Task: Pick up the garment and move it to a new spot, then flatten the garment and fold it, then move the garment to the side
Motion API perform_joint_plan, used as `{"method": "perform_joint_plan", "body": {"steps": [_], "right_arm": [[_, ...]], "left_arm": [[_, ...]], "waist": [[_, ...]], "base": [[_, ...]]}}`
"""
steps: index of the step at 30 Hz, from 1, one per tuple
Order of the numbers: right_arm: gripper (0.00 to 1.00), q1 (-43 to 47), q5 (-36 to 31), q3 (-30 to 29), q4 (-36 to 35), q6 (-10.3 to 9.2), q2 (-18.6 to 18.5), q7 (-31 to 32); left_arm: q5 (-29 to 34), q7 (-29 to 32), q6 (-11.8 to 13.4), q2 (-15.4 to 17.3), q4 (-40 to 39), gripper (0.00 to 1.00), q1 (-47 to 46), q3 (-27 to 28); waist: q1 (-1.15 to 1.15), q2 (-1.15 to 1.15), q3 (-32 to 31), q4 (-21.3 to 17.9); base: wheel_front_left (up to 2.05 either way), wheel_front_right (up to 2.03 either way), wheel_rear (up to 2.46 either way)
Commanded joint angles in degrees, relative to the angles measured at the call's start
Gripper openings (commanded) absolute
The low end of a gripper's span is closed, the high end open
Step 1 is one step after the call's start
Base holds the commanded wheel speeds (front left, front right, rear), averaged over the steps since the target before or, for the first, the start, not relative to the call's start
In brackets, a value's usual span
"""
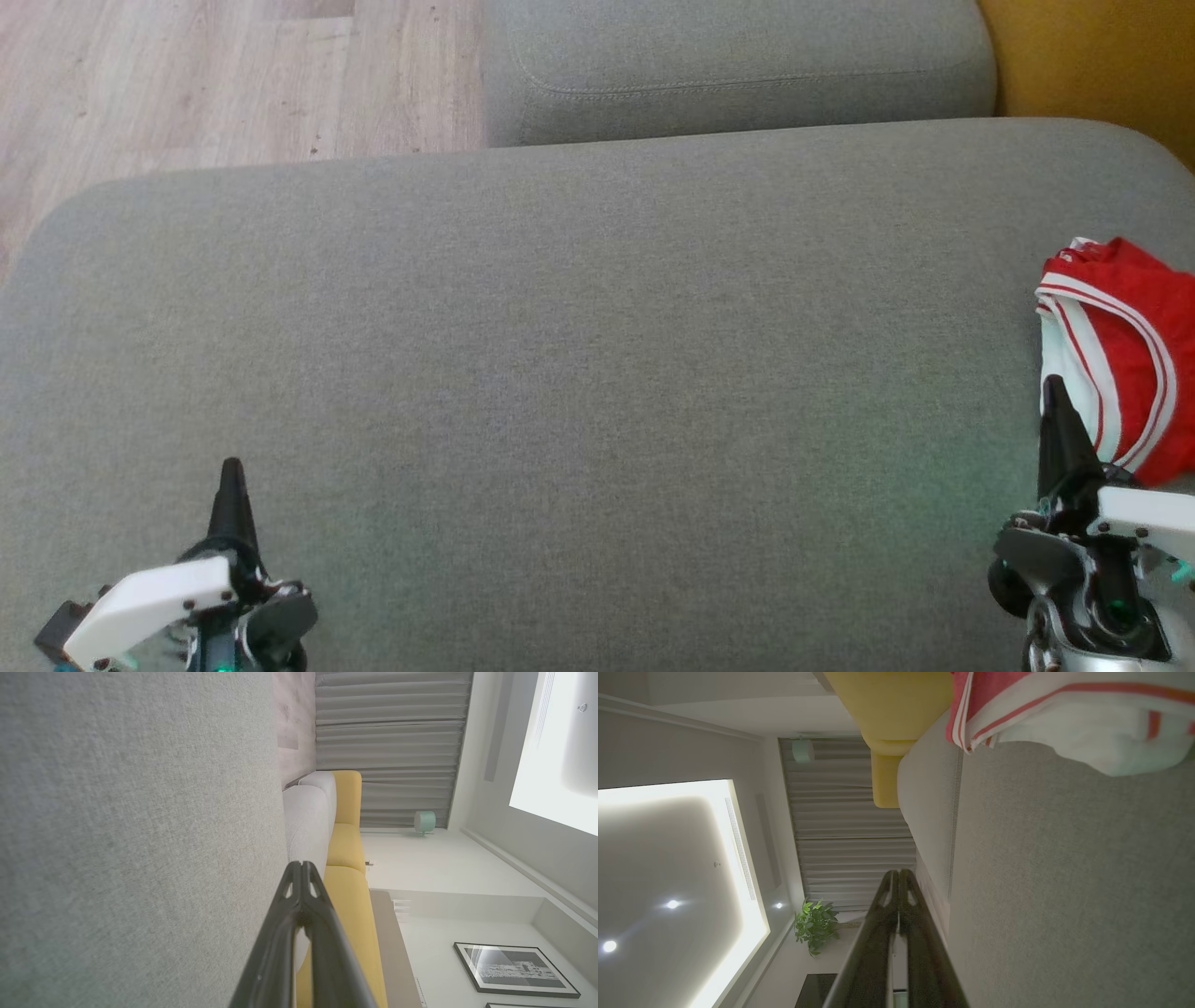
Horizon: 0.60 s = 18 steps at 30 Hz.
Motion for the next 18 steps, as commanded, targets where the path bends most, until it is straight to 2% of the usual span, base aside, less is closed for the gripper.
{"method": "perform_joint_plan", "body": {"steps": [1, 18], "right_arm": [[0.0, -1.2, 0.4, 1.2, -2.4, 0.2, -0.3, 0.3], [0.0, -1.2, 0.4, 1.2, -2.4, 0.2, -0.3, 0.3]], "left_arm": [[-0.3, 0.4, -0.4, 0.3, -2.1, 0.0, -2.8, 2.3], [-0.3, 0.4, -0.4, 0.3, -2.1, 0.0, -2.8, 2.3]], "waist": [[0.0, 0.0, 0.0, 0.0], [0.0, 0.0, 0.0, 0.0]], "base": [[0.0, 0.0, 0.0], [0.0, 0.0, 0.0]]}}
